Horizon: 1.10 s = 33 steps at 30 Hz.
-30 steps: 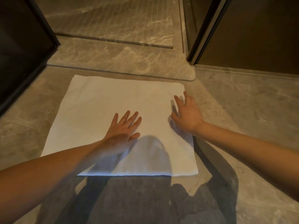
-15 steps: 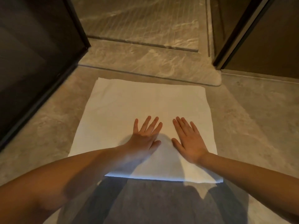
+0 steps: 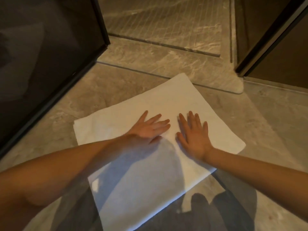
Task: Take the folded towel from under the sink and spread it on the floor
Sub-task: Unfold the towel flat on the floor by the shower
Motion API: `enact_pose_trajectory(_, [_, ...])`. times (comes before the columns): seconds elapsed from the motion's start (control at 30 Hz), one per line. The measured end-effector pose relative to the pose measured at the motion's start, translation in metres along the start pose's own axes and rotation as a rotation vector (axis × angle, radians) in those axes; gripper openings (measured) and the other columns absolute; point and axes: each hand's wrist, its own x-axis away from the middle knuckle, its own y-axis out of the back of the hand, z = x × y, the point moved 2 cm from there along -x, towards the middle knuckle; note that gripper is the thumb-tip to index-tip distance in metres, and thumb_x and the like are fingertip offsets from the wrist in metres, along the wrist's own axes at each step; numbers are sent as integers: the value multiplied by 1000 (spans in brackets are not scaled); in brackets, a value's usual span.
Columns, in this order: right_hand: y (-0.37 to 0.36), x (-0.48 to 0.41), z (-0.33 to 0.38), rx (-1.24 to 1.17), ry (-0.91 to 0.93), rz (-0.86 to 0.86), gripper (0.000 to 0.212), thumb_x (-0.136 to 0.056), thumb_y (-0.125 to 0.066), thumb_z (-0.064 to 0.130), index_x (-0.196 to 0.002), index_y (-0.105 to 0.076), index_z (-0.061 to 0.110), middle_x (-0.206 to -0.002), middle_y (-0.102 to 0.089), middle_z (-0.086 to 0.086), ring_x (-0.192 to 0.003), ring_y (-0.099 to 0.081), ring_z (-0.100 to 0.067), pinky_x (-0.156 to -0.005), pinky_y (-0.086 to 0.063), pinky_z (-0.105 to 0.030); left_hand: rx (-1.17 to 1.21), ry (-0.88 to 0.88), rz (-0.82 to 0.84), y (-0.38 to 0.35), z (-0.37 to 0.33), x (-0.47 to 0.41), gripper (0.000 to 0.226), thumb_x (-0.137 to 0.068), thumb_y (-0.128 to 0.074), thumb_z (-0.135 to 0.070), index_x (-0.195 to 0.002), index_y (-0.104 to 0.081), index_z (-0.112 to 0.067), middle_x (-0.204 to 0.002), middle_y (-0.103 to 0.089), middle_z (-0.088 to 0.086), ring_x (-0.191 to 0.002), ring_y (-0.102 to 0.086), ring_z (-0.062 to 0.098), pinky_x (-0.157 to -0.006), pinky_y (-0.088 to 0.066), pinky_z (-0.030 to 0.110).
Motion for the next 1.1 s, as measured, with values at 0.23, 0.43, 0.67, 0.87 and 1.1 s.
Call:
enact_pose_trajectory(0.23, [-37, 16, 25, 184, 64, 87, 79, -86, 6, 69, -149, 27, 26, -156, 23, -26, -141, 18, -55, -107, -3, -76, 77, 138, -19, -28, 37, 40, 56, -102, -24, -51, -155, -15, -37, -166, -5, -9, -152, 4, 22, -119, -1, 58])
enact_pose_trajectory(0.43, [-28, -28, 22, 197, 331, 121, 77, -88, -3, 74, -150, 24, 37, -160, 20, -18, -142, 24, -47, -108, 7, -73, 12, 343, -72, -44, 31, 71, 64, -100, -18, -55, -156, -18, -25, -165, -13, 2, -151, -9, 31, -115, -13, 64])
enact_pose_trajectory(0.67, [-17, -86, 40, 277, 543, 132, 77, -91, -12, 72, -150, 23, 39, -160, 26, -12, -142, 31, -39, -110, 11, -69, 37, 514, -62, -48, 47, 92, 66, -100, -15, -57, -156, -11, -23, -166, -9, 5, -151, -6, 33, -116, -7, 62])
enact_pose_trajectory(0.87, [-12, -134, 81, 298, 648, 135, 76, -92, -16, 71, -148, 25, 42, -159, 27, -10, -141, 34, -36, -112, 15, -65, 56, 653, -70, -43, 75, 113, 68, -99, -16, -58, -156, -15, -23, -165, -11, 5, -151, -6, 34, -116, -11, 64])
enact_pose_trajectory(1.1, [-9, -162, 112, 305, 729, 126, 75, -91, -14, 71, -148, 24, 42, -159, 29, -8, -141, 34, -35, -112, 17, -62, 38, 712, -73, -46, 100, 130, 68, -99, -8, -59, -157, -7, -23, -166, -6, 7, -151, 0, 35, -117, -5, 64])
